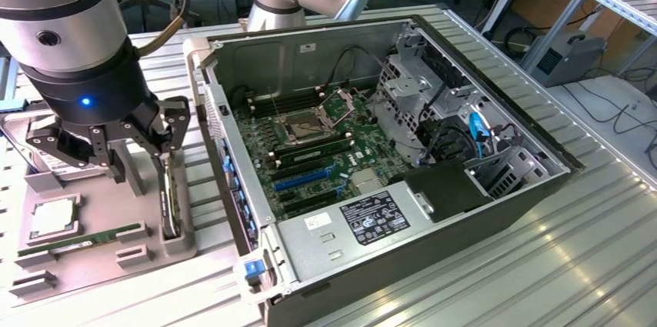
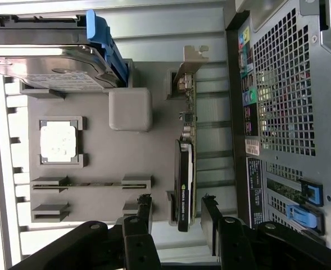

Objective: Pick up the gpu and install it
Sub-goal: 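Pick up the gpu and move the gpu toward the slot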

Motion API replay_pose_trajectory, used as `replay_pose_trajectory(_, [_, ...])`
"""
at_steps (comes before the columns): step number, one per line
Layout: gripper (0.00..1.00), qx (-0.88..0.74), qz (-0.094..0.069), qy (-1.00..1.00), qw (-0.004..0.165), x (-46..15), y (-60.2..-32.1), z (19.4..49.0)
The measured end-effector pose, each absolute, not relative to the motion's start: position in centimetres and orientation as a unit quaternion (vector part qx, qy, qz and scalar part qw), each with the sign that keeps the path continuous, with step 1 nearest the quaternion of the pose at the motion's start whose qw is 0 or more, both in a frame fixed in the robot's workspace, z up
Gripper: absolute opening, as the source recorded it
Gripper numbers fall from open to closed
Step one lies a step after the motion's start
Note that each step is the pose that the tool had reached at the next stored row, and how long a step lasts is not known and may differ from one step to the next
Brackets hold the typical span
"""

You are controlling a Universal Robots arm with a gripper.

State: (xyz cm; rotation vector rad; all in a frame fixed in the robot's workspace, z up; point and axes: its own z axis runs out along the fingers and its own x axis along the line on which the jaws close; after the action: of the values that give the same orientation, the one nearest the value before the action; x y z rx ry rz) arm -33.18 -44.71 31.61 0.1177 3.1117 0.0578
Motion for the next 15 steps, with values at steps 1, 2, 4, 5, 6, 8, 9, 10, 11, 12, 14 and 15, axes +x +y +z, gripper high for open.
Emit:
replay_pose_trajectory(1, [0.48, 0.038, 0.019, 0.999, 0.014, -33.18, -44.71, 31.57])
replay_pose_trajectory(2, [0.48, 0.038, 0.019, 0.999, 0.014, -33.18, -44.71, 31.53])
replay_pose_trajectory(4, [0.48, 0.038, 0.019, 0.999, 0.014, -33.18, -44.71, 31.48])
replay_pose_trajectory(5, [0.48, 0.038, 0.019, 0.999, 0.014, -33.18, -44.71, 31.44])
replay_pose_trajectory(6, [0.48, 0.038, 0.019, 0.999, 0.014, -33.18, -44.71, 31.42])
replay_pose_trajectory(8, [0.48, 0.038, 0.019, 0.999, 0.014, -33.18, -44.71, 31.35])
replay_pose_trajectory(9, [0.48, 0.038, 0.019, 0.999, 0.014, -33.18, -44.71, 31.33])
replay_pose_trajectory(10, [0.48, 0.038, 0.019, 0.999, 0.014, -33.18, -44.71, 31.3])
replay_pose_trajectory(11, [0.48, 0.038, 0.019, 0.999, 0.014, -33.18, -44.71, 31.28])
replay_pose_trajectory(12, [0.48, 0.038, 0.019, 0.999, 0.014, -33.18, -44.71, 31.25])
replay_pose_trajectory(14, [0.48, 0.038, 0.019, 0.999, 0.014, -33.18, -44.71, 31.15])
replay_pose_trajectory(15, [0.48, 0.038, 0.019, 0.999, 0.014, -33.18, -44.71, 31.13])
